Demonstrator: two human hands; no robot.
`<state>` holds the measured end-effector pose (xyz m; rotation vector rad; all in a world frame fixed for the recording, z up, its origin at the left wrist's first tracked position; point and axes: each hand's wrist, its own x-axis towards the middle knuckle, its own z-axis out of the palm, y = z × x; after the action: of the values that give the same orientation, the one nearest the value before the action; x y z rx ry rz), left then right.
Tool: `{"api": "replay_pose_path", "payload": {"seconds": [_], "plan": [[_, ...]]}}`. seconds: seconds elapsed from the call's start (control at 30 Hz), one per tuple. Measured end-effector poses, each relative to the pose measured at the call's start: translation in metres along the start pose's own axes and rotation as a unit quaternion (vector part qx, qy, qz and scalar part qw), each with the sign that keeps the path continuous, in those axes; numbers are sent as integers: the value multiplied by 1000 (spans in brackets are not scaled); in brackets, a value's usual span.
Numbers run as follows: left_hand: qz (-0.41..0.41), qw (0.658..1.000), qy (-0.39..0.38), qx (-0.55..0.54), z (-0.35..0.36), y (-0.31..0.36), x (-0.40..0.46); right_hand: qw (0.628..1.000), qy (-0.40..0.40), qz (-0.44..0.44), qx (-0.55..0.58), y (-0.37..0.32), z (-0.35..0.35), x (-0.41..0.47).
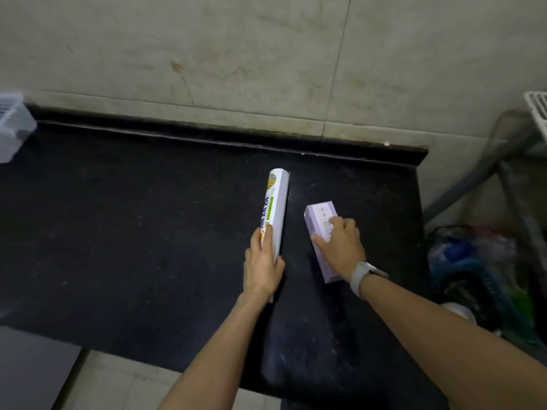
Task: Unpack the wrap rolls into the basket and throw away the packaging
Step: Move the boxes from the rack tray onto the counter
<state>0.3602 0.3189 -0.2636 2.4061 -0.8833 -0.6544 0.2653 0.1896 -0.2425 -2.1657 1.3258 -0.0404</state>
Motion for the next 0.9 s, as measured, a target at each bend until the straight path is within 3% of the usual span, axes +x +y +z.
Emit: {"api": "replay_pose_path", "payload": {"seconds": [0.13,0.27,0.43,0.63,0.77,0.83,0.9], "plan": [[-28,996,2,86,7,4,2,998,-37,-33,-47,11,-5,-1],[-21,997,29,70,-6,35,5,996,-43,-67,-35,15,-42,4],[147,986,72,-24,-25,137,20,991,61,-113,47,17,-150,7],[359,930,38,-64,-5,302,17,959,241,-128,73,73,-295,-14],[460,887,-12,-34,35,388,4,933,349,-66,-54,151,-364,-23],[459,888,-29,11,56,415,4,935,316,12,-163,182,-382,-13],[429,898,-63,75,77,434,5,946,234,65,-216,206,-392,-1]]}}
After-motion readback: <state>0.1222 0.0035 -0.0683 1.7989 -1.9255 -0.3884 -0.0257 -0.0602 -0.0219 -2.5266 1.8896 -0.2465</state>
